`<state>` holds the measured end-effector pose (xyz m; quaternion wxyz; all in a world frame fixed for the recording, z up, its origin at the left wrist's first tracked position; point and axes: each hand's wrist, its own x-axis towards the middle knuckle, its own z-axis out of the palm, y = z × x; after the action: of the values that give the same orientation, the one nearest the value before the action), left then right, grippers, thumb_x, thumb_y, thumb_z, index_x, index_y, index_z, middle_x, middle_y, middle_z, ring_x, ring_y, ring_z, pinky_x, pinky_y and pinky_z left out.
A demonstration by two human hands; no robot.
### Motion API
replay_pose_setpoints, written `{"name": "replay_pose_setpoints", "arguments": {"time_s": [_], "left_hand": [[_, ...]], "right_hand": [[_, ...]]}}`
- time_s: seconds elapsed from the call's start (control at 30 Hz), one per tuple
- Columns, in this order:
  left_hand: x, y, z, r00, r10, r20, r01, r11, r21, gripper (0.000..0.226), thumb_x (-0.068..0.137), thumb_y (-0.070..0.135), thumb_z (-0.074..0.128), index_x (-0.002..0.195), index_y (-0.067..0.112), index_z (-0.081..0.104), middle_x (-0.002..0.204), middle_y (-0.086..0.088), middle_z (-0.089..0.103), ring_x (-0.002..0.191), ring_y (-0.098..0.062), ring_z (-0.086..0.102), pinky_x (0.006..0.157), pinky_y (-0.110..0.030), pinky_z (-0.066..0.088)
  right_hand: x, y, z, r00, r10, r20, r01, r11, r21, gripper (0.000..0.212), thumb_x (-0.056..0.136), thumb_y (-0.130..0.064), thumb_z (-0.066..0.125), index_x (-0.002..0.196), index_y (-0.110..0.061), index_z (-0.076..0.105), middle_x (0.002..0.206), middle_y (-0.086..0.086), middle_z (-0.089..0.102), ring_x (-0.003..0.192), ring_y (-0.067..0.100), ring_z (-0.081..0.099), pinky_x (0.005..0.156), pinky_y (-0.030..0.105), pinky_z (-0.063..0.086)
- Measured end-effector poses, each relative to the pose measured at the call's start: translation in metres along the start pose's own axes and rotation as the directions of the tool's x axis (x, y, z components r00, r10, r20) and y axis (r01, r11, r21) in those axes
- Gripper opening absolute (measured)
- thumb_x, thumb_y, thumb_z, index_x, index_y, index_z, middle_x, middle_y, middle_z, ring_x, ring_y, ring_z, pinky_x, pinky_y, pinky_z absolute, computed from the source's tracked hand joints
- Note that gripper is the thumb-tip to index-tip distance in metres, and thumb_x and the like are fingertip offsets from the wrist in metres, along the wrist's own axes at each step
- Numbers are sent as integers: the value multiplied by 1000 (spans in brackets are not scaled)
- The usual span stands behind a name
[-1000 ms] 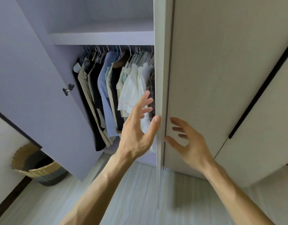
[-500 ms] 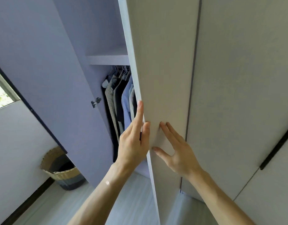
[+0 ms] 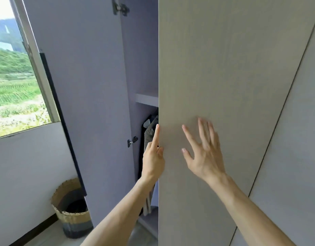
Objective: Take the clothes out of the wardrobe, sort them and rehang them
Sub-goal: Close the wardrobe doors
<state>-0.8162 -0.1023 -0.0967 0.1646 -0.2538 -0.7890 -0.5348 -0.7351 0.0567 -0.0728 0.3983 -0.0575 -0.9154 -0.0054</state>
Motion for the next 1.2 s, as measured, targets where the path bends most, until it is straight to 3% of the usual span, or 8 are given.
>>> {"name": "replay_pose_setpoints", "arguments": {"time_s": [0.13, 0.33, 0.5, 0.57, 0.63, 0.7, 0.9, 1.2], "left_hand": [[43, -18, 14, 997, 2, 72, 0, 999, -36, 89, 97, -4, 37, 148, 63, 5, 92, 10, 46, 80, 11, 49, 79, -21, 41], [97, -49, 36, 985, 61, 160, -51, 996, -68, 87, 99, 2, 38, 145, 67, 4, 91, 3, 51, 74, 1, 48, 75, -24, 43], [123, -57, 59, 974, 89, 210, -108, 991, 78, 87, 100, 18, 47, 150, 56, -12, 132, 0, 46, 107, -18, 56, 89, -42, 54], [133, -64, 71, 957, 257, 134, -287, 901, 326, 88, 95, 32, 54, 158, 35, -6, 162, -5, 21, 147, -25, 27, 116, -50, 33], [142, -70, 81, 886, 424, 187, -461, 769, 443, 89, 92, 47, 52, 160, 24, 0, 168, -4, 1, 154, -23, -1, 123, -53, 7], [152, -74, 92, 830, 484, 276, -557, 692, 459, 91, 91, 56, 51, 160, 22, 1, 168, 0, -6, 154, -19, -7, 123, -54, 4], [178, -83, 122, 801, 400, 446, -587, 674, 449, 98, 93, 60, 48, 156, 26, -20, 163, 4, -28, 149, -15, -26, 122, -58, 6], [179, -86, 134, 826, 346, 445, -544, 695, 470, 105, 89, 61, 56, 158, 22, -13, 166, -1, -18, 153, -19, -15, 119, -58, 12]], "right_hand": [[53, 18, 13, 1000, -2, -2, 2, 973, -229, 78, 89, -48, 61, 156, -39, 22, 167, 10, 2, 152, 39, -3, 117, 63, 14], [76, 51, 51, 997, -39, -66, 11, 922, -387, 78, 90, -50, 61, 156, -37, 21, 167, 6, 4, 152, 38, -1, 117, 67, 9], [90, 65, 68, 993, -28, -115, -27, 893, -450, 75, 89, -53, 52, 156, -38, 21, 167, 3, 6, 153, 35, 3, 118, 65, 5], [95, 71, 72, 992, -33, -118, -28, 879, -476, 75, 89, -54, 51, 156, -37, 21, 167, 4, 7, 153, 35, 4, 118, 64, 7], [97, 79, 75, 992, -43, -115, -21, 865, -502, 74, 90, -54, 49, 156, -36, 21, 167, 3, 7, 153, 33, 6, 118, 63, 10], [98, 89, 78, 994, -48, -98, -11, 849, -528, 74, 91, -54, 48, 157, -34, 20, 167, 2, 7, 153, 30, 6, 119, 60, 12], [98, 118, 85, 998, -31, -56, -9, 801, -598, 74, 92, -54, 47, 157, -35, 18, 167, -3, 6, 154, 21, 8, 122, 50, 6], [97, 126, 92, 998, -29, -53, -12, 766, -643, 72, 95, -59, 41, 157, -38, 13, 167, -5, 5, 154, 17, 7, 122, 49, 0]]}}
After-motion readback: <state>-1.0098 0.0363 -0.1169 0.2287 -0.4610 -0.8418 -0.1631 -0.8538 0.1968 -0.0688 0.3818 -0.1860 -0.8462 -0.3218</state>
